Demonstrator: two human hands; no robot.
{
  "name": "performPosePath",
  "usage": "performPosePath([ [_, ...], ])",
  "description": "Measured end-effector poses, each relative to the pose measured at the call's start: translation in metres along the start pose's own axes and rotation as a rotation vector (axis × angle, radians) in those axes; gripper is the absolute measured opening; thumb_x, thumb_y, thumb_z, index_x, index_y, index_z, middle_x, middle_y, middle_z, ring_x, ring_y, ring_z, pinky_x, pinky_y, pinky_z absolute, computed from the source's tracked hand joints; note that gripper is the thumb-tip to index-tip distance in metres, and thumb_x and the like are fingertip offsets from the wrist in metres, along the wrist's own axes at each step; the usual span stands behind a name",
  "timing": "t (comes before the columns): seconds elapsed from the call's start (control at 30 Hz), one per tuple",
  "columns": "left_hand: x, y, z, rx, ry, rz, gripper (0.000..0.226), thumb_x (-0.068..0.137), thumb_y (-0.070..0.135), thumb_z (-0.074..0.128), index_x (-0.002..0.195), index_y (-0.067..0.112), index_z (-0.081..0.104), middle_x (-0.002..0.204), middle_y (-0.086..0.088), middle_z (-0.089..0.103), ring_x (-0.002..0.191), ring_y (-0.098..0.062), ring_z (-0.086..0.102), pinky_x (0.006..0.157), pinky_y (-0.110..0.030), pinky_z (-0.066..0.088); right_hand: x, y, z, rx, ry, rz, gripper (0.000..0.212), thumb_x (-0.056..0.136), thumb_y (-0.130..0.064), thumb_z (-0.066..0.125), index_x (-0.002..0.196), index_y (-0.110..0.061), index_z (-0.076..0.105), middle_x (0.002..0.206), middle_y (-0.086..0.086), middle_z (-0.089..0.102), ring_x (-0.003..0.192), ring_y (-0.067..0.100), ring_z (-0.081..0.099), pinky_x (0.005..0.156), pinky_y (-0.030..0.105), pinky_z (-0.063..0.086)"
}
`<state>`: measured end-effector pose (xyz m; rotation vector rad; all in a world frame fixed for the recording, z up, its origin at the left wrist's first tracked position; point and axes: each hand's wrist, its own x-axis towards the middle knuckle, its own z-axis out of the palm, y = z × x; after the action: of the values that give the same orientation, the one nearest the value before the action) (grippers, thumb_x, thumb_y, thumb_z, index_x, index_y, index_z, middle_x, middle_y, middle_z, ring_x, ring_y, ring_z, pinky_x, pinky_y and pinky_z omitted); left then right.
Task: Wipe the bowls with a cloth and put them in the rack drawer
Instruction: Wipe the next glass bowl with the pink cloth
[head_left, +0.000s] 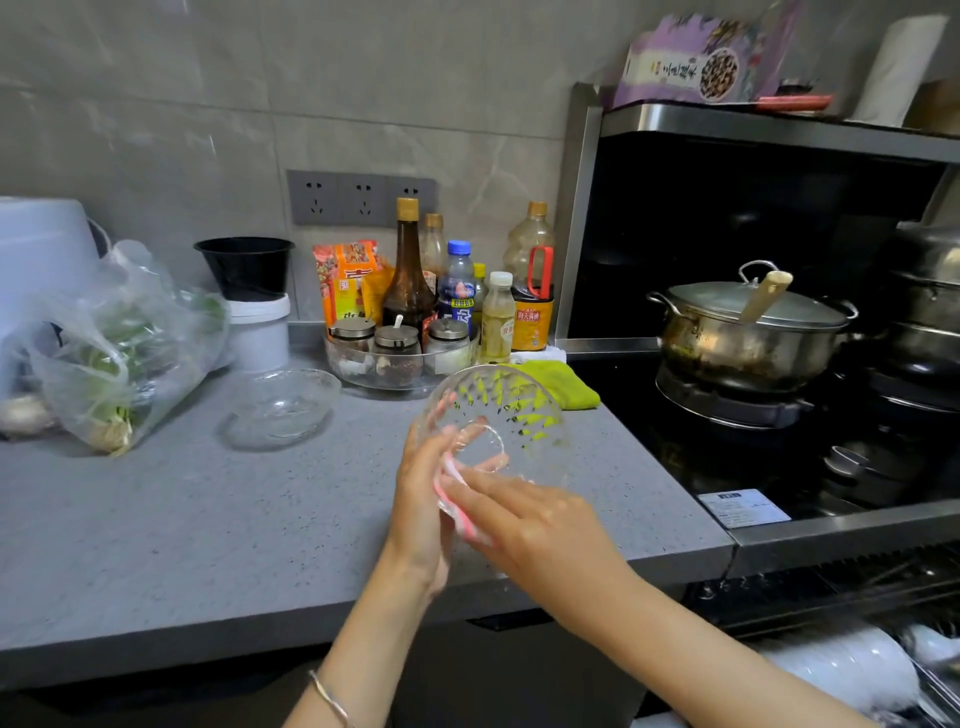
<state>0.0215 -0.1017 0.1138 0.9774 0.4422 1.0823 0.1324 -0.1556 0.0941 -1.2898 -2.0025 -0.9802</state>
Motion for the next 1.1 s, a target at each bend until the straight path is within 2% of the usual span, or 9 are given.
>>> performPosePath([
  [0.17, 0.01, 0.018, -0.014, 0.168, -0.045, -0.008, 0.051, 0.077, 0.049, 0.052, 0.126, 0.039, 0.053, 0.12, 0.002, 0.068, 0.106, -0.026, 0.067, 0.083, -0.042, 0.056, -0.009, 0.026, -0.005, -0.215, -0.021, -0.122, 0.026, 0.097, -0.025, 0.049, 0.108, -0.019, 0.072, 0.11, -0.002, 0.07, 0.096, 0.022, 0.067, 0.092, 0.033, 0.044],
  [0.3, 0.003, 0.002, 0.004, 0.073, 0.031, 0.043, 0.062, 0.068, 0.035, 0.073, 0.128, 0.029, 0.056, 0.122, 0.012, 0.065, 0.1, -0.023, 0.07, 0.074, -0.032, 0.055, 0.007, 0.007, -0.002, -0.093, 0.054, 0.08, 0.036, 0.101, -0.029, 0.04, 0.098, -0.023, 0.075, 0.099, -0.01, 0.073, 0.075, 0.008, 0.069, 0.063, 0.021, 0.046],
  [0.4, 0.0, -0.004, 0.009, 0.064, 0.025, 0.022, 0.044, 0.073, 0.044, 0.07, 0.116, 0.039, 0.064, 0.125, 0.006, 0.064, 0.1, -0.025, 0.069, 0.069, -0.027, 0.056, 0.012, -0.003, 0.0, -0.023, 0.047, 0.12, 0.028, 0.093, -0.034, 0.05, 0.099, -0.023, 0.075, 0.095, -0.011, 0.074, 0.064, 0.006, 0.066, 0.051, 0.019, 0.041],
  [0.53, 0.009, 0.015, -0.009, 0.228, -0.008, 0.019, 0.051, 0.086, 0.05, 0.042, 0.13, 0.028, 0.054, 0.119, -0.006, 0.068, 0.096, -0.03, 0.07, 0.073, -0.037, 0.058, -0.006, 0.016, -0.001, -0.115, -0.014, -0.092, 0.025, 0.094, -0.027, 0.055, 0.11, -0.017, 0.072, 0.111, -0.004, 0.071, 0.098, 0.013, 0.067, 0.082, 0.029, 0.052],
  [0.63, 0.01, 0.025, -0.016, 0.306, -0.045, 0.046, 0.055, 0.08, 0.052, 0.046, 0.129, 0.029, 0.054, 0.116, -0.004, 0.07, 0.096, -0.027, 0.071, 0.078, -0.038, 0.056, -0.007, 0.026, -0.007, -0.153, 0.016, -0.123, 0.03, 0.101, -0.026, 0.046, 0.104, -0.017, 0.074, 0.109, -0.003, 0.071, 0.099, 0.016, 0.068, 0.093, 0.032, 0.048],
  [0.77, 0.003, 0.012, -0.004, 0.102, -0.019, 0.0, 0.063, 0.071, 0.044, 0.073, 0.129, 0.028, 0.053, 0.122, -0.003, 0.066, 0.098, -0.028, 0.07, 0.081, -0.043, 0.056, 0.01, 0.003, -0.008, -0.041, 0.079, 0.041, 0.037, 0.102, -0.032, 0.04, 0.099, -0.02, 0.076, 0.098, -0.009, 0.074, 0.081, 0.006, 0.07, 0.066, 0.021, 0.05],
  [0.87, -0.001, -0.001, 0.004, -0.02, 0.023, -0.016, 0.051, 0.075, 0.035, 0.067, 0.125, 0.029, 0.055, 0.12, -0.007, 0.065, 0.094, -0.031, 0.071, 0.068, -0.039, 0.057, 0.011, -0.011, 0.001, 0.011, 0.042, 0.088, 0.026, 0.093, -0.033, 0.053, 0.105, -0.021, 0.073, 0.101, -0.01, 0.073, 0.076, 0.006, 0.069, 0.056, 0.02, 0.046],
  [0.97, 0.006, 0.011, -0.007, 0.102, 0.009, -0.006, 0.041, 0.085, 0.041, 0.049, 0.124, 0.029, 0.057, 0.115, -0.01, 0.069, 0.095, -0.033, 0.07, 0.079, -0.044, 0.056, 0.002, 0.007, 0.0, -0.008, -0.005, -0.062, 0.026, 0.093, -0.026, 0.056, 0.114, -0.018, 0.07, 0.111, -0.005, 0.07, 0.093, 0.014, 0.069, 0.071, 0.03, 0.055],
  [1.1, 0.01, 0.021, -0.017, 0.215, -0.044, 0.006, 0.052, 0.073, 0.042, 0.057, 0.124, 0.03, 0.055, 0.112, -0.002, 0.071, 0.099, -0.03, 0.07, 0.082, -0.041, 0.054, -0.006, 0.032, -0.008, -0.193, -0.051, -0.166, 0.027, 0.087, -0.02, 0.061, 0.112, -0.017, 0.072, 0.112, -0.002, 0.07, 0.099, 0.019, 0.067, 0.093, 0.032, 0.047],
])
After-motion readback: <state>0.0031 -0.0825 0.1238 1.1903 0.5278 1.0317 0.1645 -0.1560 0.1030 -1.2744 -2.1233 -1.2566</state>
